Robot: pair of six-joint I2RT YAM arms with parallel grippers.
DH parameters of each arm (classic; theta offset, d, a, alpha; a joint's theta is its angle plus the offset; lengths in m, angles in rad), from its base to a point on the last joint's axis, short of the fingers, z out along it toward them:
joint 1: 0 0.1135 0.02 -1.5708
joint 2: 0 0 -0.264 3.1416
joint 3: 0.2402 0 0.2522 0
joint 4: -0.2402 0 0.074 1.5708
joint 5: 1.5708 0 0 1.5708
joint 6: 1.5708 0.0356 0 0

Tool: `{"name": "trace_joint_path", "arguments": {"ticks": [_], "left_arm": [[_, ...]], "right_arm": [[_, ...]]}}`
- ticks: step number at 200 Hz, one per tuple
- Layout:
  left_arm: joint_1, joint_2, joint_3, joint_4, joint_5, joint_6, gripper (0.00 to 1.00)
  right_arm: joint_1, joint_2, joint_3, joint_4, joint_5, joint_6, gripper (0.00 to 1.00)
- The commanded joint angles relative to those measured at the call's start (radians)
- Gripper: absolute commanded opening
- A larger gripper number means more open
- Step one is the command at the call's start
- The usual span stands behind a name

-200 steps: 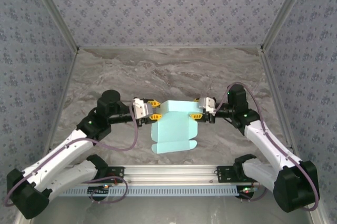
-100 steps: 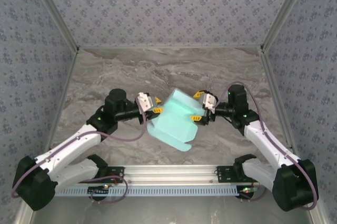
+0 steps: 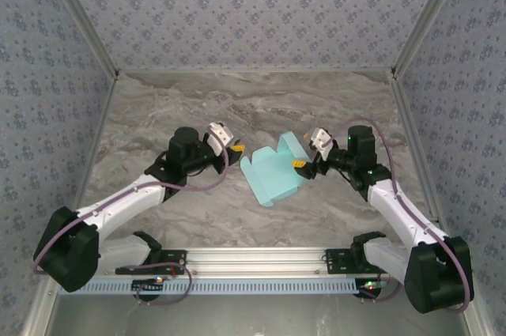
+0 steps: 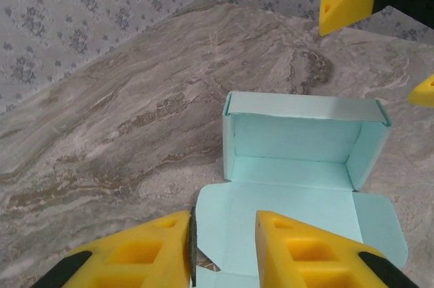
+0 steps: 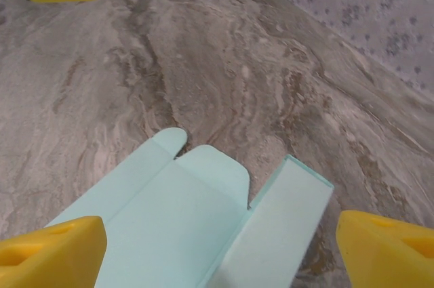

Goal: Fold the paper box

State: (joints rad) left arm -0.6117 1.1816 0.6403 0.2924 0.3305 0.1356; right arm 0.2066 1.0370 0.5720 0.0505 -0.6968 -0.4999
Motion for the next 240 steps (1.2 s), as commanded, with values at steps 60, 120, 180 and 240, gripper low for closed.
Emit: {"name": "trace_joint_path", "arguments": {"ticks": [60, 120, 180, 240], "left_arm": [[0.103, 0.096, 0.129, -0.273, -0.186, -0.490, 0.46], [0.114, 0.220, 0.183, -0.452, -0.009, -0.716, 0.52], [0.117, 0.199, 0.167, -0.504, -0.018, -0.699, 0.58], [0.119, 0.191, 0.165, -0.520, -0.073, -0.683, 0.62]], "right_arm": [[0.095, 0.220, 0.436, -0.503, 0.528, 0.674, 1.00], [0.220, 0.440, 0.663, -0.780, 0.590, 0.730, 1.00], [0.238, 0.576, 0.701, -0.839, 0.651, 0.704, 0.90], [0.244, 0.623, 0.717, -0.814, 0.596, 0.723, 0.66]]}}
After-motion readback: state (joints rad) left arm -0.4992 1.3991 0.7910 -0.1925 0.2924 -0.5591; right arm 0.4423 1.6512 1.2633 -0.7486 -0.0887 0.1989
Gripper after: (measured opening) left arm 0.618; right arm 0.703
